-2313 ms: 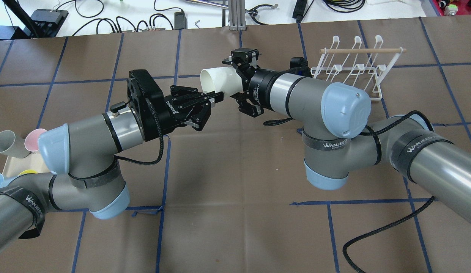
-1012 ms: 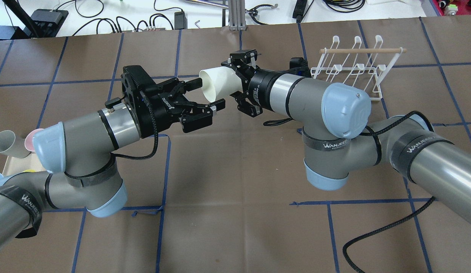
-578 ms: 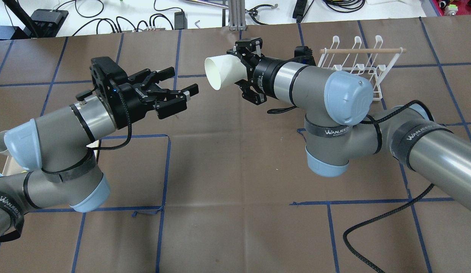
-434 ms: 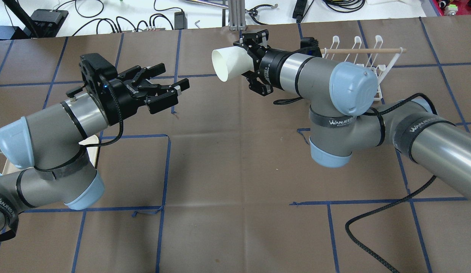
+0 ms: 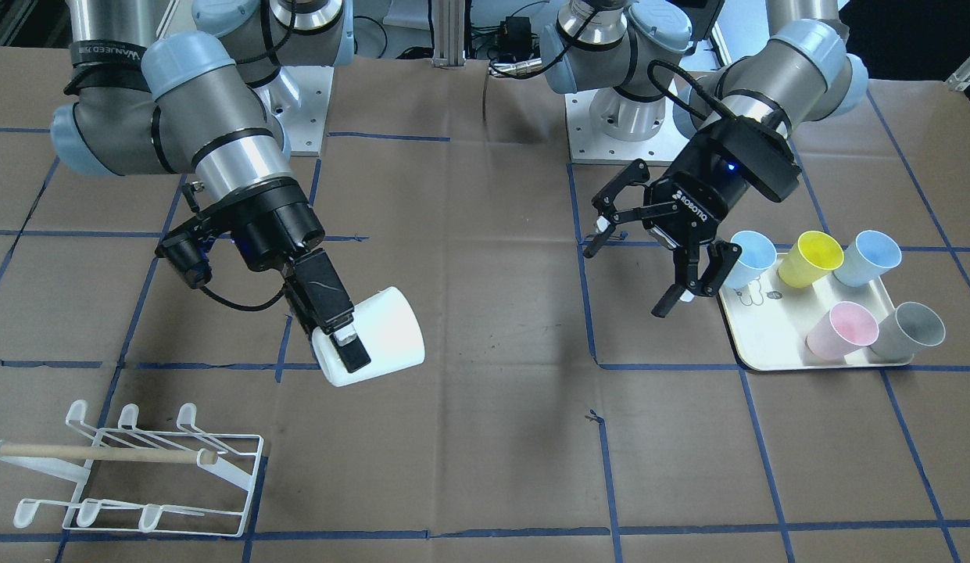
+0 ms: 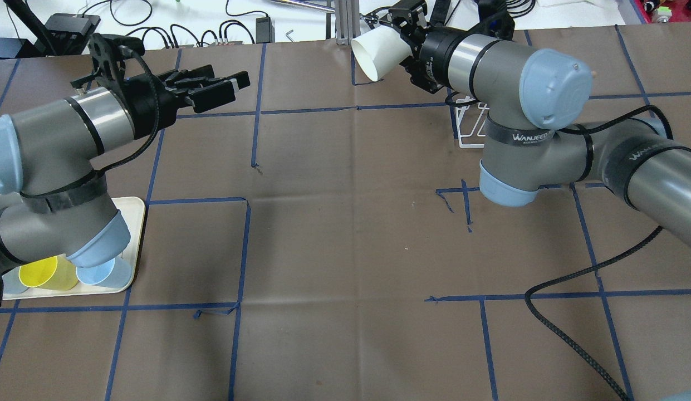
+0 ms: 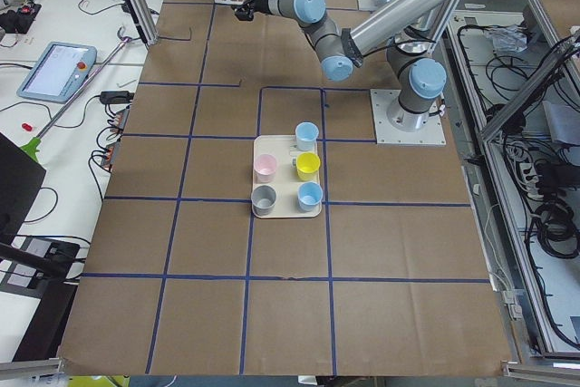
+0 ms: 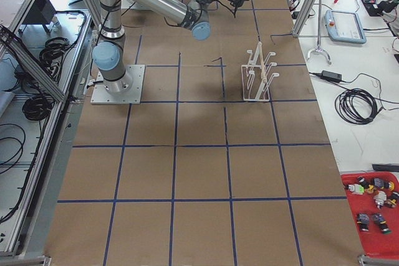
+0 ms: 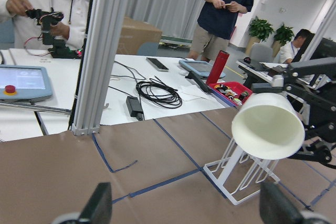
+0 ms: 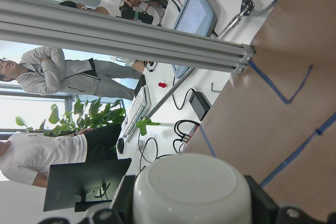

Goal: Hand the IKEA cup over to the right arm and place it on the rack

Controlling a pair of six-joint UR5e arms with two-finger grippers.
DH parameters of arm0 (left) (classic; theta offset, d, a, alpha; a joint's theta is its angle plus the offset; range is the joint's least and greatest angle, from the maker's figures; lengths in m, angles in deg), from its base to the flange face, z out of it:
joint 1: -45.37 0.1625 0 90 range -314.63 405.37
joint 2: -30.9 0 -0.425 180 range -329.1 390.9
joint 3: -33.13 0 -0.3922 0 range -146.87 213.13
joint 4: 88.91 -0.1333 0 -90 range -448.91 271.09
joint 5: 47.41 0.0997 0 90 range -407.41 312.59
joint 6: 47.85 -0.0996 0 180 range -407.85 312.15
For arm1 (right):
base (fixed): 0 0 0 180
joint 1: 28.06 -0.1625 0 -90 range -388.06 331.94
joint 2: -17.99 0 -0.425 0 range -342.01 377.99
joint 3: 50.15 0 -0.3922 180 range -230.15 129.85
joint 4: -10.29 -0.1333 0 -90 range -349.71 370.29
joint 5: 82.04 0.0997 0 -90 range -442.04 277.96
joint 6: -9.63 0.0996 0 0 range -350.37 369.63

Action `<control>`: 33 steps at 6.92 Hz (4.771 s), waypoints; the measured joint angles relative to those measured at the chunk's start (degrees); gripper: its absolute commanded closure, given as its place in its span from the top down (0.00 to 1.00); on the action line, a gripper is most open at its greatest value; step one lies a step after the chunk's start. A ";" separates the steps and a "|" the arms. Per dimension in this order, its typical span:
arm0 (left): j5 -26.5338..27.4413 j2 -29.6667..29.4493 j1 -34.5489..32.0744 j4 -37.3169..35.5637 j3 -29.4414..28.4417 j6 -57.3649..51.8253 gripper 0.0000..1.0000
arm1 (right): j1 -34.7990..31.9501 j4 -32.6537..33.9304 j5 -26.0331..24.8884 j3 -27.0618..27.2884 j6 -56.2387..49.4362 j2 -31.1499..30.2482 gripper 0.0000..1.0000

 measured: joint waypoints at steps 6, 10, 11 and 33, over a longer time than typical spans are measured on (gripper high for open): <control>32.38 -1.56 -8.05 44.04 -19.18 10.24 0.99 | 7.99 9.23 -17.87 -6.77 -49.87 9.48 0.09; 46.19 -0.97 -12.48 78.15 -32.95 12.22 1.00 | 8.48 13.01 -21.62 -15.55 -58.91 20.17 0.09; 48.72 -0.46 -13.11 79.94 -33.34 11.96 1.00 | 8.46 13.56 -22.26 -16.25 -60.10 21.39 0.09; 50.21 5.94 19.28 55.63 7.18 -20.97 0.97 | -2.01 13.93 -21.54 2.80 -44.33 -1.37 1.00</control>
